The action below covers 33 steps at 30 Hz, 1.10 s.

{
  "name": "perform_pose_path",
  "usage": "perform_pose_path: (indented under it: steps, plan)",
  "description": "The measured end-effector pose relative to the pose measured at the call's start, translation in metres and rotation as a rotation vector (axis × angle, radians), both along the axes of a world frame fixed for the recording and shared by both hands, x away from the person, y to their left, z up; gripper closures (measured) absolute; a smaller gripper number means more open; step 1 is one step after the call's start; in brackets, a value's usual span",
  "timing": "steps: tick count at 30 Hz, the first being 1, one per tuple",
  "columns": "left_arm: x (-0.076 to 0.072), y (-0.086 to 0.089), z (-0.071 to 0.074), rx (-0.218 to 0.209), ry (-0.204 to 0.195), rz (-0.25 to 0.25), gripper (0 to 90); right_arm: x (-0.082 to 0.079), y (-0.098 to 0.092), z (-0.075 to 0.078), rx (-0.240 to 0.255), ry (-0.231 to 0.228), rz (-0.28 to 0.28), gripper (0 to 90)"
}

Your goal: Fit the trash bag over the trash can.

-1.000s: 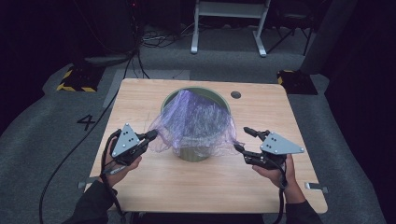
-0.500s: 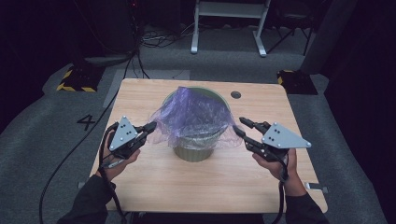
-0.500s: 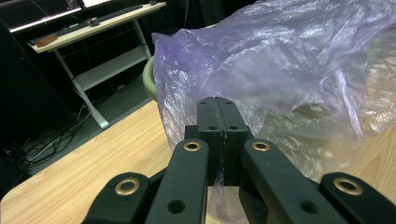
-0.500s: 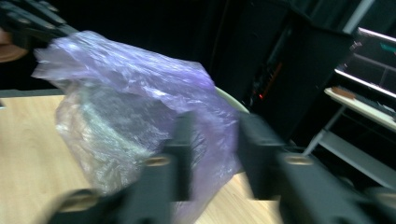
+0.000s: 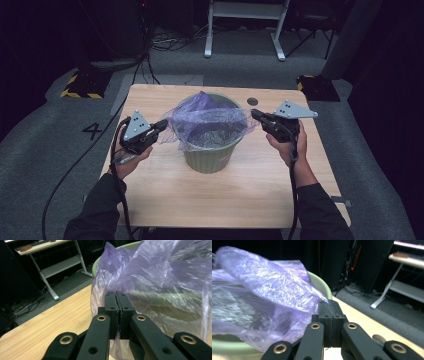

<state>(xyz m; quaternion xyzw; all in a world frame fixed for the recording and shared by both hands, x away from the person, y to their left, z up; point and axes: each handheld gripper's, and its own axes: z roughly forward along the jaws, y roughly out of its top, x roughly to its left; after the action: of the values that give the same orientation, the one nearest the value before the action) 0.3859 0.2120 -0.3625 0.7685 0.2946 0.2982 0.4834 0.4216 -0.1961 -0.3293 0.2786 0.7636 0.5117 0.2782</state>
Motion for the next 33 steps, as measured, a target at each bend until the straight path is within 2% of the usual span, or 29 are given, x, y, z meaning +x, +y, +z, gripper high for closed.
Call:
perform_pose_path:
  steps: [2, 5, 10, 14, 16, 18, 23, 30, 33]
  plan:
    - [0.006, 0.000, -0.001, -0.009, 0.009, 0.006, 86.5, 0.009, 0.000, -0.004, 0.009, 0.033, -0.013, 90.0]
    - [0.015, -0.001, -0.005, 0.002, 0.024, 0.017, 85.9, 0.022, 0.001, -0.010, 0.012, 0.079, -0.031, 90.0]
    - [0.028, -0.002, -0.011, 0.011, 0.043, 0.026, 83.7, 0.037, 0.001, -0.016, 0.027, 0.118, -0.041, 90.0]
    - [0.041, -0.002, -0.012, 0.009, 0.058, 0.042, 79.8, 0.049, 0.003, -0.021, 0.017, 0.156, -0.040, 90.0]
    - [0.047, -0.002, -0.012, -0.011, 0.065, 0.056, 77.8, 0.056, 0.003, -0.024, 0.035, 0.186, -0.043, 90.0]
    - [0.053, -0.002, -0.013, -0.009, 0.076, 0.072, 74.9, 0.061, 0.002, -0.029, 0.048, 0.208, -0.045, 90.0]
    - [0.064, -0.002, -0.018, -0.024, 0.102, 0.078, 71.1, 0.074, 0.001, -0.042, 0.042, 0.258, -0.067, 90.0]
    - [0.073, 0.004, -0.028, -0.039, 0.169, 0.118, 53.0, 0.077, 0.000, -0.051, 0.037, 0.282, -0.079, 90.0]
    - [0.071, 0.011, -0.031, -0.083, 0.185, 0.132, 36.1, 0.077, 0.000, -0.054, 0.023, 0.289, -0.084, 89.5]
